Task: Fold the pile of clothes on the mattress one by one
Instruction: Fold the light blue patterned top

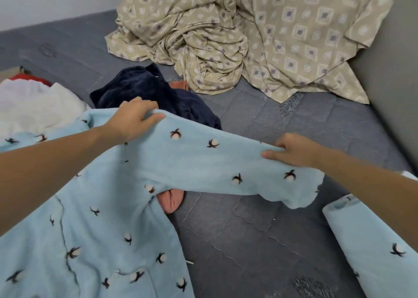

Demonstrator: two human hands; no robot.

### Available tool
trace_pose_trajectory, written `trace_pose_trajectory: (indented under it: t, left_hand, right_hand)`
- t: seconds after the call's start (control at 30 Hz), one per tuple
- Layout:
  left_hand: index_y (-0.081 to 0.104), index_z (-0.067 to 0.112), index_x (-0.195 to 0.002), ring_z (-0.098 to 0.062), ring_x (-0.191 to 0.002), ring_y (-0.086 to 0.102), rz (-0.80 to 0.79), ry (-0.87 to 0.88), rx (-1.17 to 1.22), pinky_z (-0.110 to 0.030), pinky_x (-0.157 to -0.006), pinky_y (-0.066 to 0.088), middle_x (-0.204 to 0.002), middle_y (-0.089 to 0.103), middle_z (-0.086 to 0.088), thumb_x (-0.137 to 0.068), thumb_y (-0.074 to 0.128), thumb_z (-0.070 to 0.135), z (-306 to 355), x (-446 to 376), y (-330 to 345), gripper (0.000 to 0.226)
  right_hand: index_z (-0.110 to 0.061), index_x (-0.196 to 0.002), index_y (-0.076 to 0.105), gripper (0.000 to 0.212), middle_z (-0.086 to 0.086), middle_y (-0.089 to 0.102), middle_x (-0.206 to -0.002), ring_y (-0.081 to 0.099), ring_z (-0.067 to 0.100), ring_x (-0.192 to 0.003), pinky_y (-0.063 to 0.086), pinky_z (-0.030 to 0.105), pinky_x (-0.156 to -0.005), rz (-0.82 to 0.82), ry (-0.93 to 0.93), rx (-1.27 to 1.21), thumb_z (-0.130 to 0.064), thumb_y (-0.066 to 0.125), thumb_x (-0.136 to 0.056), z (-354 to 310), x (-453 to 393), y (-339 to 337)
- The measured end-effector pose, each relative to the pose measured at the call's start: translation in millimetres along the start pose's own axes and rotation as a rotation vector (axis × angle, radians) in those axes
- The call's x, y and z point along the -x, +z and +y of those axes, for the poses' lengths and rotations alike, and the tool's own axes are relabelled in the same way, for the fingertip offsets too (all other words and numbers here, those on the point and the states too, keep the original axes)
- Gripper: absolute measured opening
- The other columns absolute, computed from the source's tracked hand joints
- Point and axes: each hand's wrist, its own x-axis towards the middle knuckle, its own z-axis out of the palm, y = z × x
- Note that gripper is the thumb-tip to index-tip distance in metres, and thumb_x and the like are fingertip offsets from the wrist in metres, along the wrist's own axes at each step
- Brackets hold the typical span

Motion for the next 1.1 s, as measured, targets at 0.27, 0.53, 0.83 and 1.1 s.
trace_pose_trajectory:
  t: [0.27, 0.53, 0.83, 1.1]
  left_hand:
    - [0.062, 0.019, -0.088, -0.024, -0.094, 0.047, -0.019, -0.036, 0.011, -0.045, -0.087, 0.034, -0.083, 0.062, -0.001, -0.105, 0.053, 0.045, 3, -6, 3, 0.032]
    - [0.057, 0.019, -0.084, -0.027, -0.092, 0.044, 0.029, -0.033, -0.001, -0.048, -0.090, 0.033, -0.075, 0.056, -0.005, -0.104, 0.053, 0.044, 4, -10, 17, 0.033]
    - [0.050, 0.010, -0.089, -0.031, -0.089, 0.038, 0.289, 0.052, -0.261, -0.044, -0.076, 0.027, -0.088, 0.050, -0.009, -0.105, 0.055, 0.037, 6, 1, 35, 0.031]
    - [0.050, 0.012, -0.137, -0.032, -0.107, 0.044, 0.317, 0.127, -0.103, -0.046, -0.092, 0.040, -0.127, 0.048, -0.013, -0.101, 0.047, 0.035, -12, 40, 26, 0.043]
  right_hand:
    - [-0.018, -0.103, 0.065, 0.035, 0.002, 0.066, -0.100, 0.061, 0.021, -0.088, 0.046, 0.037, -0.075, -0.135, 0.084, 0.150, -0.052, 0.055, -0.102, 27, 5, 17]
    - [-0.017, -0.097, 0.056, 0.034, 0.001, 0.062, -0.094, 0.060, 0.022, -0.083, 0.047, 0.040, -0.072, -0.029, 0.127, 0.029, -0.050, 0.058, -0.102, 45, 5, 40]
    - [-0.011, -0.121, 0.054, 0.031, 0.015, 0.052, -0.126, 0.052, 0.038, -0.111, 0.045, 0.049, -0.085, 0.617, 0.179, 0.405, -0.016, 0.062, -0.092, 11, 17, 95]
    - [-0.014, -0.164, 0.015, 0.064, 0.012, 0.011, -0.173, 0.010, 0.032, -0.159, 0.014, 0.054, -0.127, 0.378, 0.192, 0.232, -0.041, 0.030, -0.108, -64, 19, 136]
